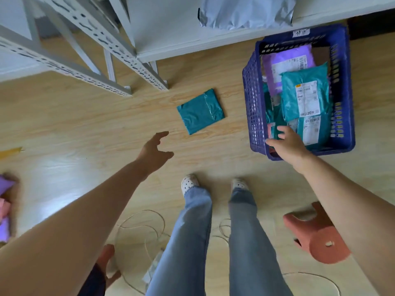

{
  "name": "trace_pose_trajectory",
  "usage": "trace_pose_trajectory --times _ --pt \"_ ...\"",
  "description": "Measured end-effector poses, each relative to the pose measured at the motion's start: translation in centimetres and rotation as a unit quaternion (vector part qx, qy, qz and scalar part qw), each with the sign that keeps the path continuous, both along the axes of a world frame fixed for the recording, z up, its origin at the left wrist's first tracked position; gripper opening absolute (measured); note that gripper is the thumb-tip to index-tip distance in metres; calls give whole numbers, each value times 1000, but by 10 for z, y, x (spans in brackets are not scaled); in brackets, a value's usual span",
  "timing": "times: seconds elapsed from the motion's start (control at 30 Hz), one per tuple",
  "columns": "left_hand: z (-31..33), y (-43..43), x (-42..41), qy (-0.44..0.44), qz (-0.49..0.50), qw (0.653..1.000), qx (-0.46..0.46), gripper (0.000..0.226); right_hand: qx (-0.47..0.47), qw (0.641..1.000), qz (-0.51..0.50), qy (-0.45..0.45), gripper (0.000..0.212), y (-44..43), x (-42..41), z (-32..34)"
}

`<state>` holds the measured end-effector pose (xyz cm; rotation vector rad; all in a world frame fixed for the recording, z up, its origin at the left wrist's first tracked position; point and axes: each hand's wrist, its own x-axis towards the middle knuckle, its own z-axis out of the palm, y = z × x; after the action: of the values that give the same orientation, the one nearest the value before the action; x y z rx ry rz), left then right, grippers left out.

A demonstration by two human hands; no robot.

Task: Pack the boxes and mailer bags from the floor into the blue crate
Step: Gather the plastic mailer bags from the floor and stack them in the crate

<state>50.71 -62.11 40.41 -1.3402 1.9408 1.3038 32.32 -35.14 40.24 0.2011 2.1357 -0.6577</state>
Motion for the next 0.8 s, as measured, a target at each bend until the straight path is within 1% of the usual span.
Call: trace_pose_trajectory --times 0.13,0.4,0.5,0.63,0.7,0.73,0.8 --pt "-7 -14 5 -11 -13 1000 20 64 -11 999 -34 -24 62 -16 24 -10" --pt "-44 -26 -11 -32 -61 997 30 61 -65 989 -98 -94 61 -47 45 -56" --pt "-72 -36 -27 -41 -83 995 21 60 -85 983 -116 -117 59 -65 48 -84" --pt "-124 -57 -49 -69 -131 989 23 59 -86 978 -130 -140 58 -94 55 -141" --pt "-156 -72 -64 -85 -179 980 22 60 -84 975 -147 -147 57 -110 59 -177" --pt "-174 -79 -73 -95 -224 970 14 61 -85 972 -160 -150 56 -118 62 -197" --pt "-215 -95 -93 -107 -329 938 -22 63 -82 967 -191 -148 55 -134 67 -238"
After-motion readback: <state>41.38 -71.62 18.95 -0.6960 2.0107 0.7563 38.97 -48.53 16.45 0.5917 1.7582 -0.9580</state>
